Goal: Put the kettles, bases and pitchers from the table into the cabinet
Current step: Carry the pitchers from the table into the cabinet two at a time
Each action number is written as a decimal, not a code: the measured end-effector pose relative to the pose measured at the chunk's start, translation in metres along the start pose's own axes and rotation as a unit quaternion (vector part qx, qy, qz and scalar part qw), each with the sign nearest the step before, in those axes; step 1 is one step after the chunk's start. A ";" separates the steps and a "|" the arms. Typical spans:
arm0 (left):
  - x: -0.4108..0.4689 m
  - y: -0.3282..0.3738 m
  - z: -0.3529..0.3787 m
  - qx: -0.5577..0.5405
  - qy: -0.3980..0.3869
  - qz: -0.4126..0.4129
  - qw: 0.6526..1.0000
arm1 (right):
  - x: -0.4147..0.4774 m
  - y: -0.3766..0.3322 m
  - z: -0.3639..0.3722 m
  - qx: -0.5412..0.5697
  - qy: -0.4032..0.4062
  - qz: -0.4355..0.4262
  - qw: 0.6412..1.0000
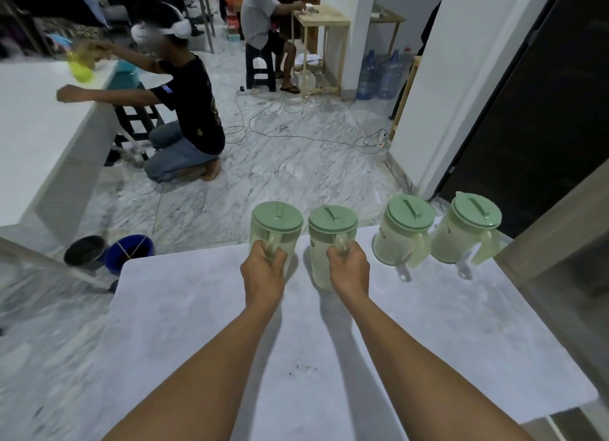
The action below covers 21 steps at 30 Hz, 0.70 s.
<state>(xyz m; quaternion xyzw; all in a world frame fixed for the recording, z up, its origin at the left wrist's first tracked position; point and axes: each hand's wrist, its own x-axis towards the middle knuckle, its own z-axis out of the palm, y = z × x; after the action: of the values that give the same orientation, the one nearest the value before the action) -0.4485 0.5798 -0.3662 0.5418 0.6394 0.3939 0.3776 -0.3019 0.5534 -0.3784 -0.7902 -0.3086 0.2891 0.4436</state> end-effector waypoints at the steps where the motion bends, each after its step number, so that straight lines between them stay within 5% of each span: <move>1: -0.001 0.006 -0.004 -0.006 0.013 -0.002 1.000 | -0.003 -0.003 -0.001 0.003 0.002 -0.004 1.000; 9: -0.014 0.058 -0.046 -0.054 0.052 0.014 0.997 | -0.046 -0.041 -0.029 0.045 0.054 -0.051 0.996; 21: -0.098 0.147 -0.129 -0.088 -0.039 0.145 0.985 | -0.180 -0.119 -0.119 0.061 0.226 -0.125 0.964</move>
<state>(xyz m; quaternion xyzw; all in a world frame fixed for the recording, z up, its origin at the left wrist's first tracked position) -0.4955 0.4852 -0.1742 0.6080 0.5020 0.4777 0.3874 -0.3584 0.4068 -0.1890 -0.7614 -0.2783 0.0638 0.5821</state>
